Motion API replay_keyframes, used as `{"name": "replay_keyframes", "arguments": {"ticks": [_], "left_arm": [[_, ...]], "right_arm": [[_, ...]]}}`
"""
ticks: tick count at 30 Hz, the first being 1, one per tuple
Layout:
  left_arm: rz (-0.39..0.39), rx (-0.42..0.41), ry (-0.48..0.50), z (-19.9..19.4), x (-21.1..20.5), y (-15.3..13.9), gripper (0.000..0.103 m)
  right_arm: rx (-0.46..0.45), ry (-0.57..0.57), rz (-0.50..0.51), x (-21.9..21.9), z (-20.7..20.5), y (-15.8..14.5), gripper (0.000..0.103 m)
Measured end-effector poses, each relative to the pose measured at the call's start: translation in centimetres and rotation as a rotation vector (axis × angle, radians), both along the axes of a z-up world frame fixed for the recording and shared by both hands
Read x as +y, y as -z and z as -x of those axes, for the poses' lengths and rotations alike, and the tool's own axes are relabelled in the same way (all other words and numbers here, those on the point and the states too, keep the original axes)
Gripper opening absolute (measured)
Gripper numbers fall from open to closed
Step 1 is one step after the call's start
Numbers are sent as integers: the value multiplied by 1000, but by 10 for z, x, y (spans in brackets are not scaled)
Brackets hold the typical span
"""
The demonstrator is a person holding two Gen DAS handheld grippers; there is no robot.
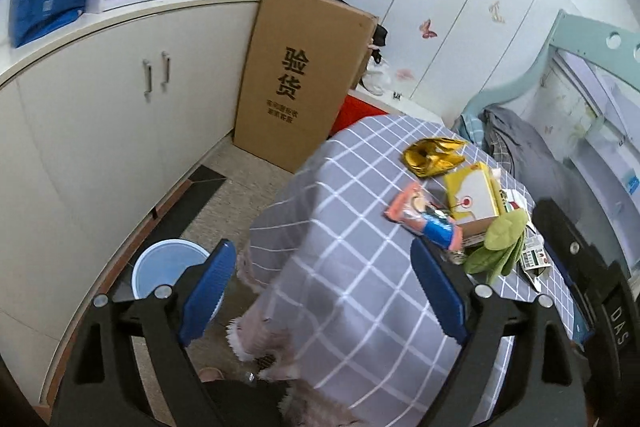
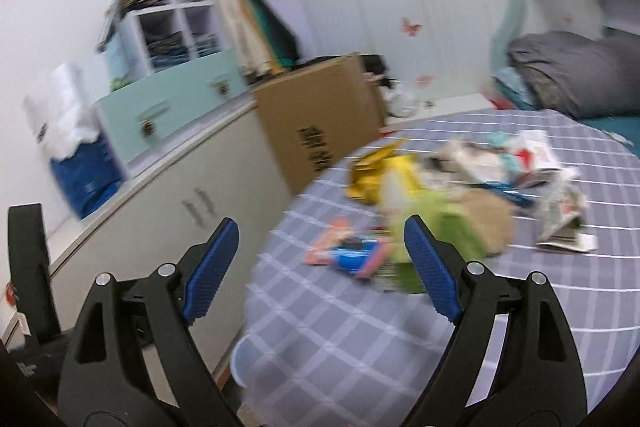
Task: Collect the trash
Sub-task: 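Move both tools back over the table toward the remaining trash, then grasp the green cloth with the right tool while the left tool grasps the snack wrapper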
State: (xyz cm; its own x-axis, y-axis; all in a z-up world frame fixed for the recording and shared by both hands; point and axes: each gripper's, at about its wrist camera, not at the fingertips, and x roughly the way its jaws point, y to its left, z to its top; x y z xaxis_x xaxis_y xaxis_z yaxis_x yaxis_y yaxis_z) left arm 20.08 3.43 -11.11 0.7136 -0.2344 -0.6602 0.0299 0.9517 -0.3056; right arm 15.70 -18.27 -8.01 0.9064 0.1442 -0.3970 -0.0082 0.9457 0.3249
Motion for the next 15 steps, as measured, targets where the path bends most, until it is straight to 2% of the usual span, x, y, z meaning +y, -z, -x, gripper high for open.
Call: {"name": "replay_keyframes", "arguments": {"ticks": [5, 7, 11, 13, 15], "left_arm": [[-48, 1, 41, -11, -31, 4, 87], [-87, 13, 61, -17, -45, 8, 87], [-116, 29, 95, -27, -62, 14, 87], [-132, 29, 109, -29, -69, 16, 87], [-158, 27, 132, -33, -77, 17, 87]], "right_arm": [[102, 60, -26, -47, -15, 21, 83], [138, 48, -32, -54, -24, 28, 83], [177, 4, -24, -59, -40, 37, 83], [195, -18, -24, -59, -48, 42, 75], [208, -31, -16, -61, -51, 46, 47]]}}
